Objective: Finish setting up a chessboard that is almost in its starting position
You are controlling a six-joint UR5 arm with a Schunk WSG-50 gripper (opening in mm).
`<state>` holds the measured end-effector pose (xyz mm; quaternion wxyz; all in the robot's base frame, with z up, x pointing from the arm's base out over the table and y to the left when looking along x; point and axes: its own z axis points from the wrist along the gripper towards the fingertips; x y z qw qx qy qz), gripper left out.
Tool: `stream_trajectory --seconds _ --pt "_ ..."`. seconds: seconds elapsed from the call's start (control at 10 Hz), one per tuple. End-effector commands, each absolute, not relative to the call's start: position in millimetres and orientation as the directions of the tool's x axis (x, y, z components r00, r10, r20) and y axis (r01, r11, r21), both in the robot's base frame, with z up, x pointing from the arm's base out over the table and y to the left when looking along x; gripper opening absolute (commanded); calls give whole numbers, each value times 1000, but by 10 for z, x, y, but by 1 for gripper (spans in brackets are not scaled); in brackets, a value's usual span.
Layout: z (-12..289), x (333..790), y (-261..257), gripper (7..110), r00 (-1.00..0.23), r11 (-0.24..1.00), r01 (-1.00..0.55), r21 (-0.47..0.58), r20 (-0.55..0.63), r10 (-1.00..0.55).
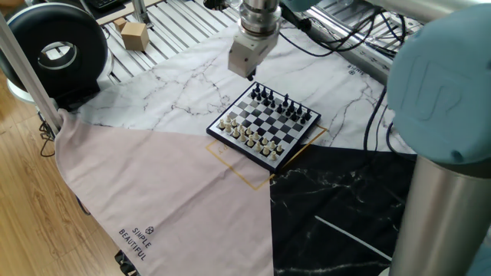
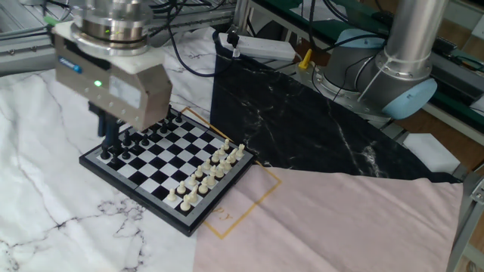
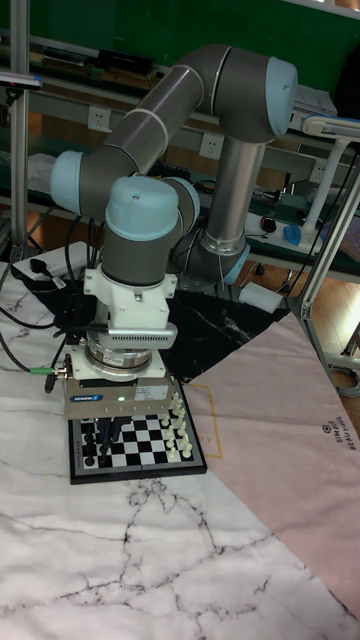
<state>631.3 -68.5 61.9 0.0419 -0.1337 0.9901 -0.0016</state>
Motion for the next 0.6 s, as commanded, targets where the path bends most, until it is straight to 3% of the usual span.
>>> stream_trajectory --seconds 0.0,0.5 --pt "618 6242 -653 7 -961 965 -263 18 -93 -260" --pt "618 6233 -885 7 -990 991 -116 -60 -75 -120"
